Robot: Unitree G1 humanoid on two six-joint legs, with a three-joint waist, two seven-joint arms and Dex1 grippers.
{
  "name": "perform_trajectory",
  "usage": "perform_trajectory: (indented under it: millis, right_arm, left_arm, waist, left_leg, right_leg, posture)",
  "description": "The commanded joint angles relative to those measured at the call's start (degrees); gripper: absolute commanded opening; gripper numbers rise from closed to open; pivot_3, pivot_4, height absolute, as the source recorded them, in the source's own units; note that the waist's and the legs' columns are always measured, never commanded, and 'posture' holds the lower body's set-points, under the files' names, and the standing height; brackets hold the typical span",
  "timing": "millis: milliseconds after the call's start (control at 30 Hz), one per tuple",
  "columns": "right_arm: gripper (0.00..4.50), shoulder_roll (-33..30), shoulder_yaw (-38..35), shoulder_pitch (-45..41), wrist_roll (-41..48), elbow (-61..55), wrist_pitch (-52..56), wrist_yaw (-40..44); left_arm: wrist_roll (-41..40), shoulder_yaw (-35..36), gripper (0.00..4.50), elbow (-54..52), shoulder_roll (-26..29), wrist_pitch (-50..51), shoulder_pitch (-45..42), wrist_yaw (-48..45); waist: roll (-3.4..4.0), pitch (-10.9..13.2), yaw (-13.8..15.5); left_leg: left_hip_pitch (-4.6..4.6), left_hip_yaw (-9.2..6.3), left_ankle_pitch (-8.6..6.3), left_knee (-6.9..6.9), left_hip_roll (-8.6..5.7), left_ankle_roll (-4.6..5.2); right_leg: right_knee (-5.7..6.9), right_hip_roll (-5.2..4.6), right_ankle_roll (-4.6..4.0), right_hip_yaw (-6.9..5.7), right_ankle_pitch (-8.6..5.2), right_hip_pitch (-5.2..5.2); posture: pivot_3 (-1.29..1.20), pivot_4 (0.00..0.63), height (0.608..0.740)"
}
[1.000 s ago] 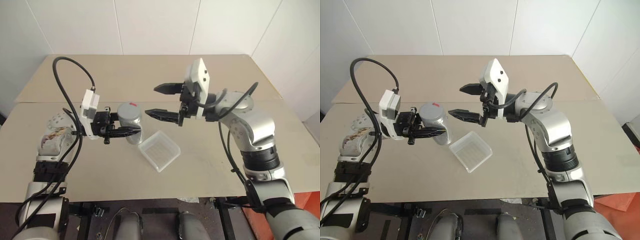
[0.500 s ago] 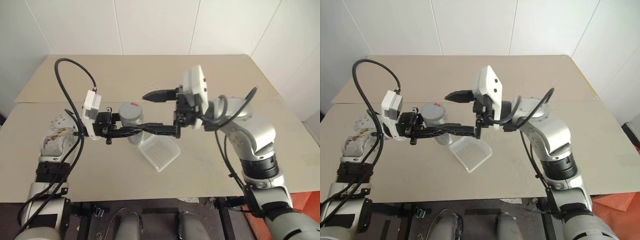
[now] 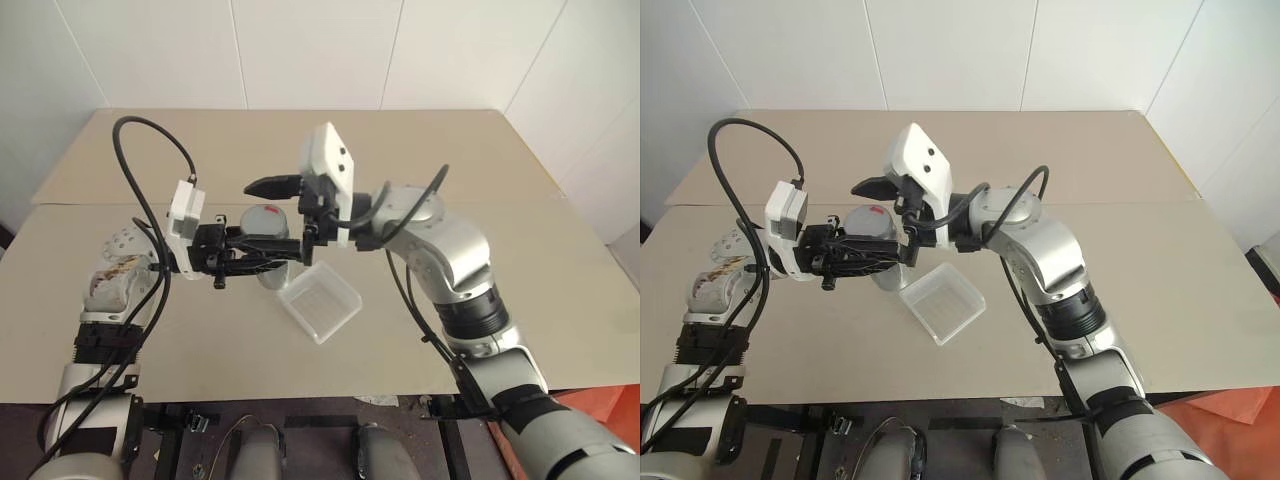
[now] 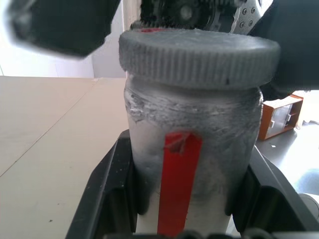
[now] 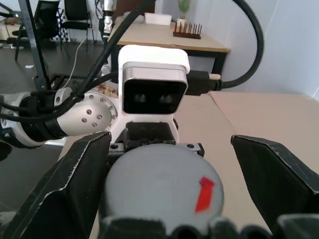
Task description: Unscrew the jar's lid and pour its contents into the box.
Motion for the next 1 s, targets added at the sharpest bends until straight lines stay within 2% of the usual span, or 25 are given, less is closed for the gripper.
perform_trajectory:
  millis: [33,1000]
  right_arm:
    - [4.48,0.94,-0.94,-2.06,-0.76,1.22,-2.37,-0.01]
    - [4.48,-9.21,-6.45,5.15,2.65,-4.87,-2.0,1.86]
  left_arm:
    - [-0.71,0.83,2.08,-2.41,0.91,-0.21,-0.05,-0.22]
    - [-1.36,1.06,2.08,-2.95,2.14,-0.25,0.28,-0.53]
  waist:
    - [0.0,0.0,0.0]
    - [0.0,0.0,0.02]
  left_leg:
    - [0.0,0.0,0.0,0.0,0.0,0.0]
    - [0.0,0.0,0.0,0.0,0.0,0.0]
  right_leg:
    - [0.0,0.0,0.0,0.0,0.0,0.01]
    - [-0.02,-0.01,0.0,0.0,0.0,0.01]
  posture:
    - [0.0,0.15,0.74]
    - [0.0,0.15,0.74]
